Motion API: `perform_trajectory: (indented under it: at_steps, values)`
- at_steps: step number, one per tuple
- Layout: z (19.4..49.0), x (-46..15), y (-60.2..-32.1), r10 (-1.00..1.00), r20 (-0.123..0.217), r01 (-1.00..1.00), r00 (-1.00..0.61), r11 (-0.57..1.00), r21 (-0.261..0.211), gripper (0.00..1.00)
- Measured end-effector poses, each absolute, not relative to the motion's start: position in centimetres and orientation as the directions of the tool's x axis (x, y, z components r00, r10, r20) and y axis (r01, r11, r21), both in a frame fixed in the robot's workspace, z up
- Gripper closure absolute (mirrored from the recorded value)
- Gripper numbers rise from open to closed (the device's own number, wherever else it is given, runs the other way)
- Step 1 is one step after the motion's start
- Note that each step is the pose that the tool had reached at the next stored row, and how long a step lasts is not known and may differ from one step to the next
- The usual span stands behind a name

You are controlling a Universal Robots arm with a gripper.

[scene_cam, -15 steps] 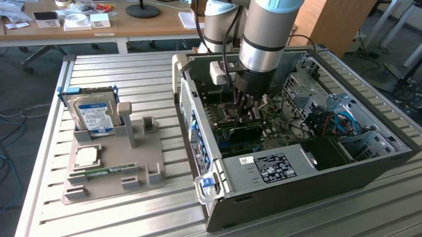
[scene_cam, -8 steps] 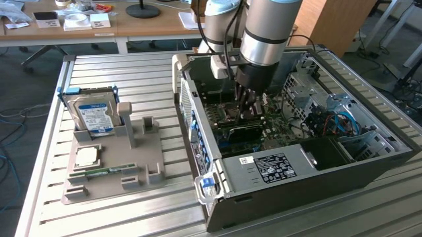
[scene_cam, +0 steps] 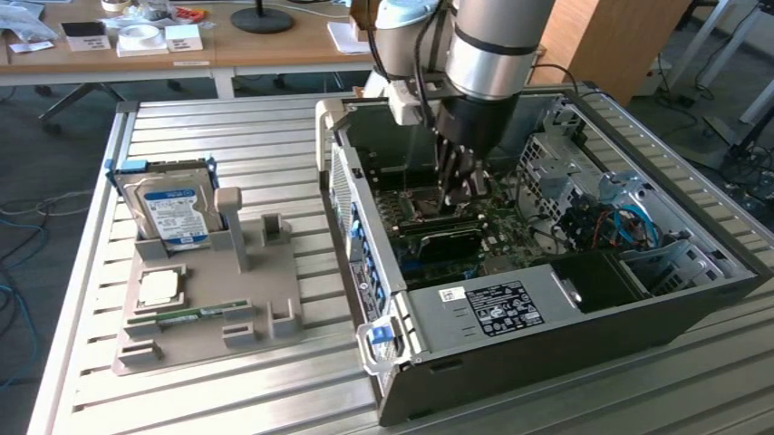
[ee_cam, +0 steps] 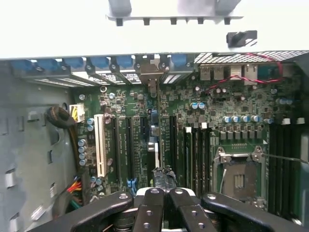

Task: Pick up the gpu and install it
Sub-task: 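Press down on the gpu until it lock into place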

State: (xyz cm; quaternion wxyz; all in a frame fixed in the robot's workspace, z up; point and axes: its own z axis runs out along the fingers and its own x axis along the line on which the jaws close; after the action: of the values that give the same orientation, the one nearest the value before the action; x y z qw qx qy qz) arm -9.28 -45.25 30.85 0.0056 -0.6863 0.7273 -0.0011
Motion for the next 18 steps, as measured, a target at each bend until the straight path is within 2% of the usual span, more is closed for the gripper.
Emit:
perform_trajectory:
  at_steps: [11, 18]
  values:
    - [33.8, -9.3, -45.2, -0.998, -0.006, -0.998, -0.066, 0.066, -0.009, 0.89]
    - [33.9, -9.3, -45.2, -0.998, -0.007, -0.998, -0.066, 0.066, -0.009, 0.89]
